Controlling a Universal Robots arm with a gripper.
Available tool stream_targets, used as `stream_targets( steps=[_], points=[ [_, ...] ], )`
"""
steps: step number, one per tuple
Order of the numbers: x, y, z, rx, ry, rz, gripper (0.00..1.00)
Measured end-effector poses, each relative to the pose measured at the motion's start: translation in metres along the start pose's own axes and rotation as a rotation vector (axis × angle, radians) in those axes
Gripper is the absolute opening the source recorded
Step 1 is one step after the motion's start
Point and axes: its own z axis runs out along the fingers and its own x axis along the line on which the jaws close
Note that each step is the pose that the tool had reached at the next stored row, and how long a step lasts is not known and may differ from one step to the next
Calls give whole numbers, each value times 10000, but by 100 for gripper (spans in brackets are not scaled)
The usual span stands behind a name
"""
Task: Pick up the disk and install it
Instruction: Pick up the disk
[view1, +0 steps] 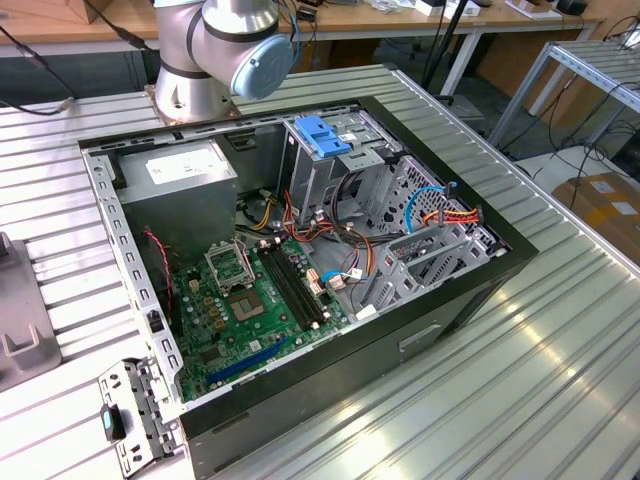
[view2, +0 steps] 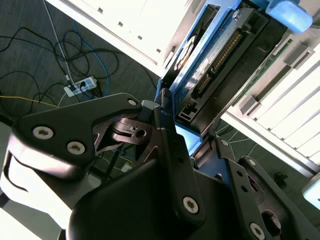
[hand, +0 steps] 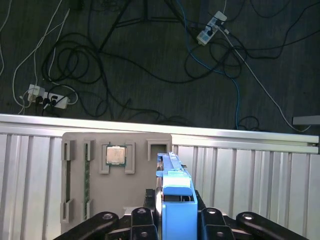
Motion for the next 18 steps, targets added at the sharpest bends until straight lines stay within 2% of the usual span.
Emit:
stream_targets(
  steps=[18],
  points=[
    [-3,3,-75,0,-3,-1,37]
  ],
)
